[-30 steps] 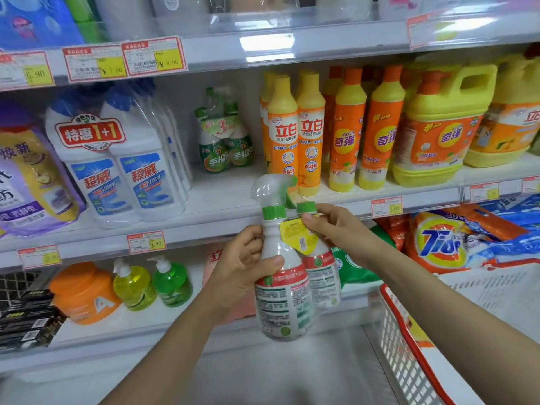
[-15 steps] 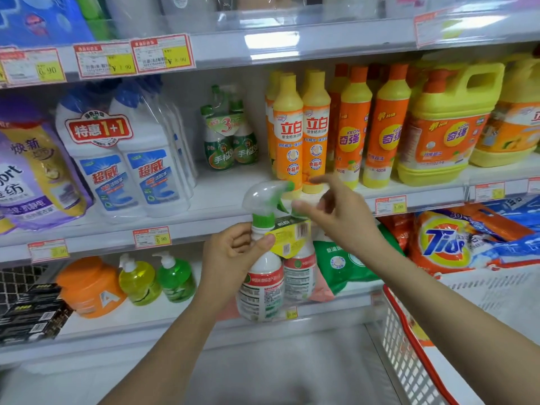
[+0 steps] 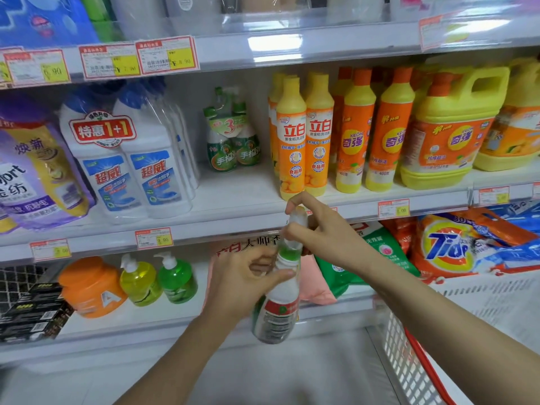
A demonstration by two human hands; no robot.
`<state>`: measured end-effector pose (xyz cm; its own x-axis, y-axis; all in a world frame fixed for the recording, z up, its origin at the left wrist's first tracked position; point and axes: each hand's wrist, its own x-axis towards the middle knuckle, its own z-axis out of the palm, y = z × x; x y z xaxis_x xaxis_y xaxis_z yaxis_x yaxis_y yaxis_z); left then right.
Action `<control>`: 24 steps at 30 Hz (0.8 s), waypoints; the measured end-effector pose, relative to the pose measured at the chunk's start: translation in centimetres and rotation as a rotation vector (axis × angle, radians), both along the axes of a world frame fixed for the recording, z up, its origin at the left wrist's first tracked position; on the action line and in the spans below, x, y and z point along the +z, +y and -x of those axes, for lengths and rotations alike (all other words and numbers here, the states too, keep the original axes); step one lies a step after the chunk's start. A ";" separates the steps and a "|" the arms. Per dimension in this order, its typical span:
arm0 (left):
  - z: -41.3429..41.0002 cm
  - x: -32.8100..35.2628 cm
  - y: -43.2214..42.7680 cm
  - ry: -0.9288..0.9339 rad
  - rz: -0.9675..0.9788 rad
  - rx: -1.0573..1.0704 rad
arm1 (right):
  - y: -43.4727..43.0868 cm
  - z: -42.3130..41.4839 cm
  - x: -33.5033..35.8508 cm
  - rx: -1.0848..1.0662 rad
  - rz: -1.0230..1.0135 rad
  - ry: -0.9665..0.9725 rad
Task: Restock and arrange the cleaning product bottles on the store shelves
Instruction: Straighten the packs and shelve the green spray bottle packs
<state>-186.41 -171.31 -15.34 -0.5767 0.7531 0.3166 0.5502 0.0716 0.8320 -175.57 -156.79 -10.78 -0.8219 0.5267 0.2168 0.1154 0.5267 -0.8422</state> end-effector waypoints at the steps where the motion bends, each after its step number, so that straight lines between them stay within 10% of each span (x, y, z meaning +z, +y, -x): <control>1: 0.7 0.0 -0.1 -0.084 -0.004 -0.051 | 0.1 -0.3 0.0 0.027 -0.026 -0.002; 12: 3.8 -3.1 0.2 -0.588 -0.040 -0.254 | 0.9 -1.3 -0.3 0.373 -0.099 -0.097; 24: 3.9 -8.9 -1.4 -0.205 0.294 -0.154 | 5.8 -2.5 -7.2 0.505 0.127 -0.387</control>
<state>-190.26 -172.71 -24.25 -0.4788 0.8772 -0.0355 0.3977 0.2528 0.8820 -173.02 -151.02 -17.96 -0.9815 0.0564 -0.1831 0.1868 0.4941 -0.8491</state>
